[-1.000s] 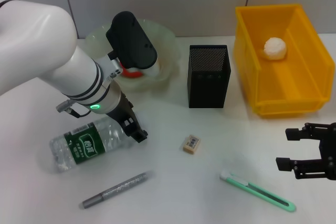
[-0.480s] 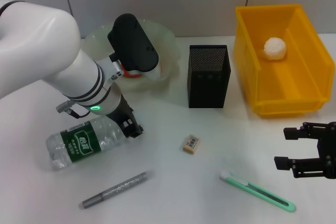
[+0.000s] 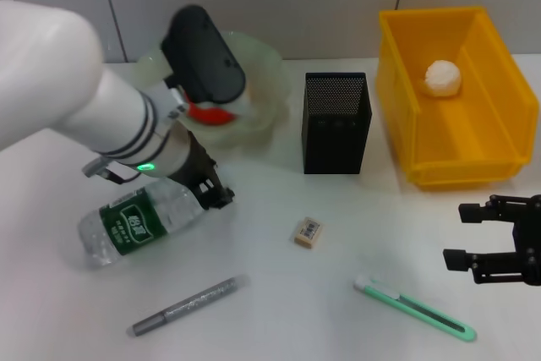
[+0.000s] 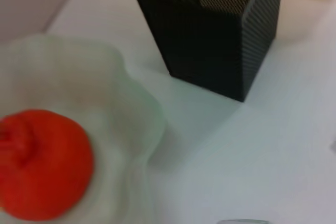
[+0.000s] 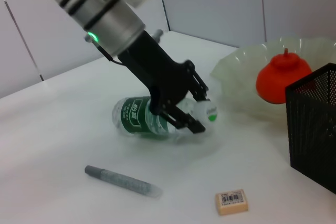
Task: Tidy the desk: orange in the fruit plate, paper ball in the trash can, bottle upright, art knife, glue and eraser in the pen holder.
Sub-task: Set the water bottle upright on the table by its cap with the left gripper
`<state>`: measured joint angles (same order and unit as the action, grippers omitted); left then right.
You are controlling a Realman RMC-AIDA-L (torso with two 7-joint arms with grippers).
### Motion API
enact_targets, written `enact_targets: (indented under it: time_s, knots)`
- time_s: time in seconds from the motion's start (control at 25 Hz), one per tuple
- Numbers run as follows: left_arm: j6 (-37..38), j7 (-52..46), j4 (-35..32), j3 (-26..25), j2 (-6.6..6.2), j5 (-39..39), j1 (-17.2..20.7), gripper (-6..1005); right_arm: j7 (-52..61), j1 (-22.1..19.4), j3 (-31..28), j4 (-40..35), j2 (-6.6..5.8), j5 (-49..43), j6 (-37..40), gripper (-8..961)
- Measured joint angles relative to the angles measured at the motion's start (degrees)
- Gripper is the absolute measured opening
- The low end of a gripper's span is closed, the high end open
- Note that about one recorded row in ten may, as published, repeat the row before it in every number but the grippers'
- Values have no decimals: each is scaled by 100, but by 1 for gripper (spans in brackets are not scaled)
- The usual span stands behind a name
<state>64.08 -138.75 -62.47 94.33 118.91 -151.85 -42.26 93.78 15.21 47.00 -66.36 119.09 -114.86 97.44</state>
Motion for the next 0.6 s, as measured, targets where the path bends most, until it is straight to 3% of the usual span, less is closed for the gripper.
enact_targets:
  time_s: [0.16,0.2,0.24,0.32,0.48,0.52,0.6]
  knots:
    - [201,-17,-1024,-204,-23,22,673,448,-1,61,-2,15,0,0,-6,762]
    - [201,-17,-1024,-204,-23,22,673,448,-1,78,-2,19,0,0,-7,761]
    - [295,-17,-1550,-372,-25,73,1110,448,-1,95,-2,19,0,0,-8,760]
    - [323,-15,-1986,-510,-26,173,1521,448,-1,127,0,19,0,0,-8,759]
    - [324,-5,-2184,-589,-26,240,1719,449,-1,182,2,30,2,-1,-7,757]
    - [320,21,-2440,-701,-27,387,1976,449,-1,202,3,47,4,-3,-7,756]
    - [320,21,-2440,-701,-27,387,1976,449,-1,242,6,80,7,-8,-6,755]
